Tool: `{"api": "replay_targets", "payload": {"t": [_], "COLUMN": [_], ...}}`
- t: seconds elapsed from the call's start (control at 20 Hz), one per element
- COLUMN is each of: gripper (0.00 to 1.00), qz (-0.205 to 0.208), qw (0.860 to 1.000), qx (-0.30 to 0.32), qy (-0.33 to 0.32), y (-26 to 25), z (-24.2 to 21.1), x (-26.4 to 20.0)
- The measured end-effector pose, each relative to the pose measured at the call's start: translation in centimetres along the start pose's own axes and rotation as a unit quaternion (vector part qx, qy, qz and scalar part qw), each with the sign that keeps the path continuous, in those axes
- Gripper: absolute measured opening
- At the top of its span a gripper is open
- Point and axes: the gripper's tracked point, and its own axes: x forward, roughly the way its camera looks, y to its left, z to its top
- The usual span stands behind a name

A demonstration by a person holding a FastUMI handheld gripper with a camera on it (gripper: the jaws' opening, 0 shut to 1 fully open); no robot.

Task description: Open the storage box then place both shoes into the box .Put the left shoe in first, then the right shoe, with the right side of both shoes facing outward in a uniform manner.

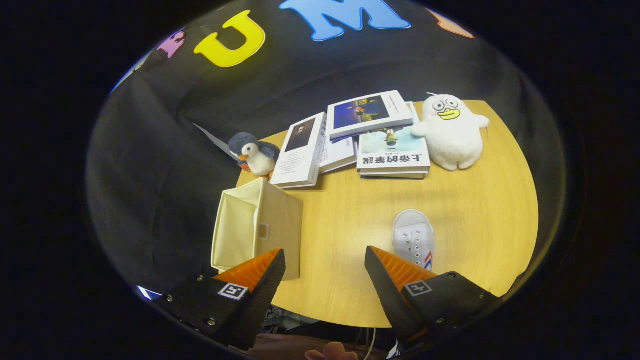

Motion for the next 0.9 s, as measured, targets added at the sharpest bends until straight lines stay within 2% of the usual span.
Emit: {"api": "replay_targets", "payload": {"t": [0.2,0.5,0.9], "gripper": [0.97,0.97,0.96], "qz": [-0.037,-0.063,-0.108], "qw": [0.999,0.996,0.989], "qx": [0.019,0.048,0.026], "qy": [0.009,0.032,0.103], "y": [-5.3,-10.4,-15.8], "z": [-1.4,-4.0,-9.1], "x": [0.0,0.9,4.2]}}
